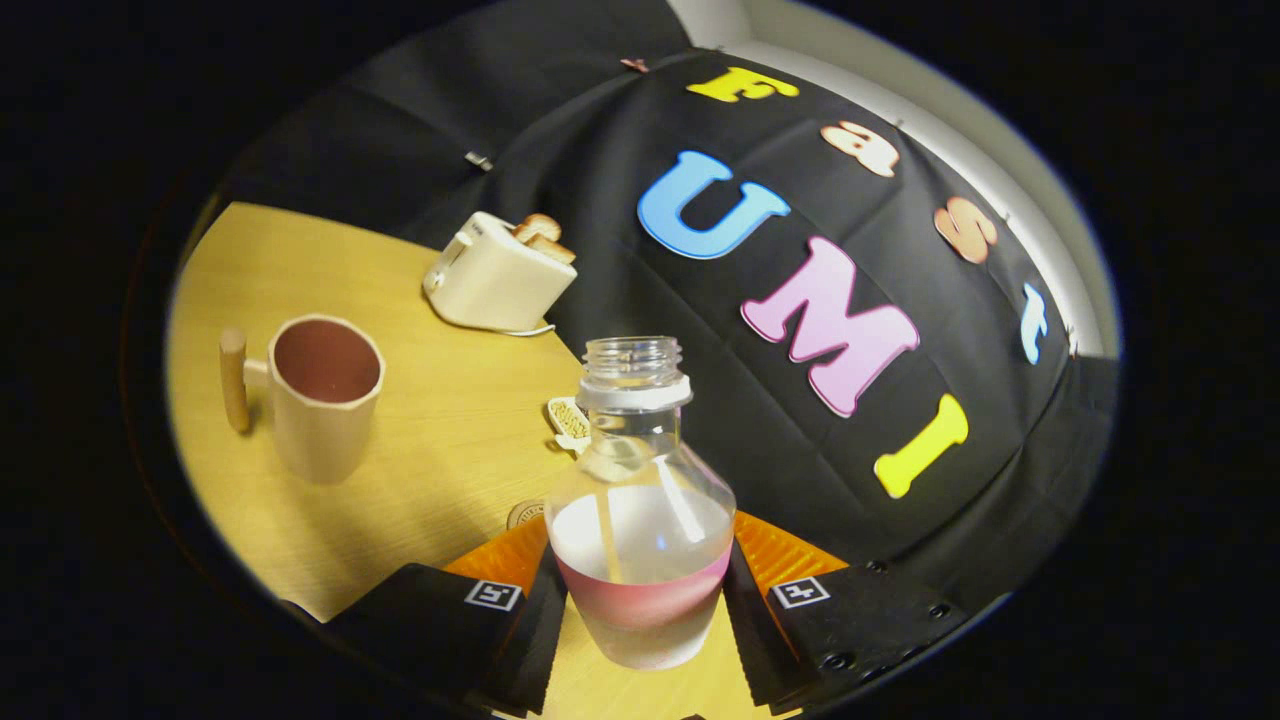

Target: Take the bottle from table, then pour the juice into the cup, finally place the bottle on the coaster

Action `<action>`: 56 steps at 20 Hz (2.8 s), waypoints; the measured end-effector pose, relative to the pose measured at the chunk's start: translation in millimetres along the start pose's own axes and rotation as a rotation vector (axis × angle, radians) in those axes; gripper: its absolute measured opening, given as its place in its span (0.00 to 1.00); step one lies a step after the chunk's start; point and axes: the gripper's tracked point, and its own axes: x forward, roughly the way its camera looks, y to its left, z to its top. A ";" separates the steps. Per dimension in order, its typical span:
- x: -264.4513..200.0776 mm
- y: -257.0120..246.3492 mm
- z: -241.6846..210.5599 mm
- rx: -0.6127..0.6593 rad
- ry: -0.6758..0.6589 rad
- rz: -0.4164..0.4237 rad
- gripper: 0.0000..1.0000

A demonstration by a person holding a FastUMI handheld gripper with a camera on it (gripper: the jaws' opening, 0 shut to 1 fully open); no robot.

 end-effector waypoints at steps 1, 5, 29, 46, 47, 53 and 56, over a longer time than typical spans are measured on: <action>1.0 4.5 1.1 -0.037 -0.002 0.006 0.75; 5.2 30.5 12.4 -0.181 -0.011 0.041 0.75; 41.4 81.1 29.0 -0.688 -0.050 0.110 0.75; 50.7 85.8 50.5 -0.911 -0.122 0.124 0.75; 49.8 86.0 51.3 -0.920 -0.125 0.124 0.75; 48.5 94.7 51.7 -0.996 -0.141 0.148 0.75; 50.9 94.5 54.2 -1.019 -0.146 0.154 0.75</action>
